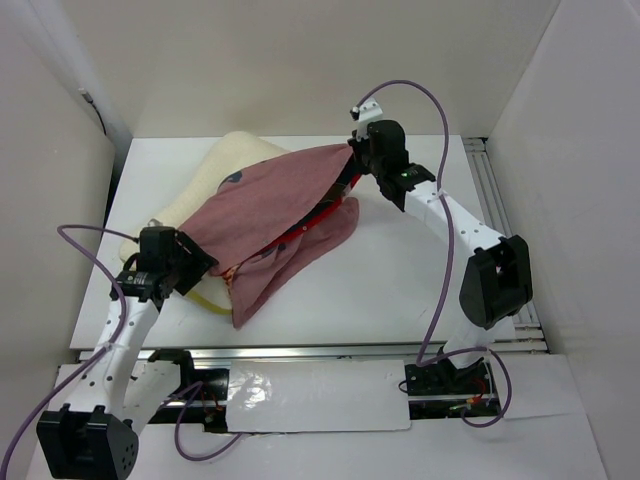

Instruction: Put the pillow into the pillowcase

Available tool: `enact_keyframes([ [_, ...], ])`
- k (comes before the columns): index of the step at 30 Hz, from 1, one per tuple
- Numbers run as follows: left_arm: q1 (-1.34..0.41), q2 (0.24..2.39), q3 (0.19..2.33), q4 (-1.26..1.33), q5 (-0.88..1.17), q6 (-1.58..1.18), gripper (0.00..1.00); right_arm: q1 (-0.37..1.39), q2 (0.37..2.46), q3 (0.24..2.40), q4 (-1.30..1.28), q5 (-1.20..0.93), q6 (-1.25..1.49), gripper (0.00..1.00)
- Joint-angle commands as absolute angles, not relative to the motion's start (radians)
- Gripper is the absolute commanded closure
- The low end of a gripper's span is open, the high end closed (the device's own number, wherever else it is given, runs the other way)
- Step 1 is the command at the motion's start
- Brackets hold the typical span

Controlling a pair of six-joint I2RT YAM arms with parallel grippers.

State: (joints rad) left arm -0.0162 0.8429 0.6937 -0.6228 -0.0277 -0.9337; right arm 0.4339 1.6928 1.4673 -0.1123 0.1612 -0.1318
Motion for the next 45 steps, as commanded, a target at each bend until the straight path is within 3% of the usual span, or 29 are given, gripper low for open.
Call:
enact_keyframes([
  [1, -0.021, 0.841, 0.753, -0.512, 0.044, -0.893, 0.31, 0.439, 1.671, 1.477, -0.094, 0.172, -0.144, 1.0],
  [3, -0.021, 0.85, 0.784, -0.512, 0.058, -0.893, 0.41, 0.448, 1.671, 1.477, -0.106, 0.172, -0.144, 1.0],
  [13, -0.077, 0.894, 0.808, -0.555, 0.086, -0.874, 0.4, 0.457, 1.651, 1.468, -0.116, 0.195, -0.144, 1.0],
  [23, -0.153, 0.937, 0.796, -0.626, -0.121, -0.934, 0.43, 0.457, 1.623, 1.459, -0.117, 0.216, -0.144, 1.0],
  [26, -0.163, 0.985, 0.805, -0.583, -0.141, -0.953, 0.56, 0.457, 1.614, 1.459, -0.117, 0.229, -0.135, 1.0],
  [27, -0.163, 1.0, 0.817, -0.56, -0.15, -0.953, 0.89, 0.457, 1.6, 1.459, -0.117, 0.229, -0.135, 1.0],
  [28, -0.163, 1.032, 0.831, -0.542, -0.15, -0.953, 1.0, 0.457, 1.6, 1.459, -0.117, 0.229, -0.135, 1.0],
  [33, -0.187, 1.057, 0.988, -0.52, -0.172, -0.91, 1.0, 0.457, 1.551, 1.468, -0.126, 0.314, -0.126, 1.0],
  [39, -0.187, 0.974, 1.288, -0.531, -0.274, -0.845, 1.0, 0.448, 1.379, 1.523, -0.126, 0.567, -0.084, 1.0],
  [45, -0.187, 0.962, 1.615, -0.54, -0.285, -0.767, 1.0, 0.439, 1.123, 1.626, -0.098, 0.479, -0.147, 1.0],
])
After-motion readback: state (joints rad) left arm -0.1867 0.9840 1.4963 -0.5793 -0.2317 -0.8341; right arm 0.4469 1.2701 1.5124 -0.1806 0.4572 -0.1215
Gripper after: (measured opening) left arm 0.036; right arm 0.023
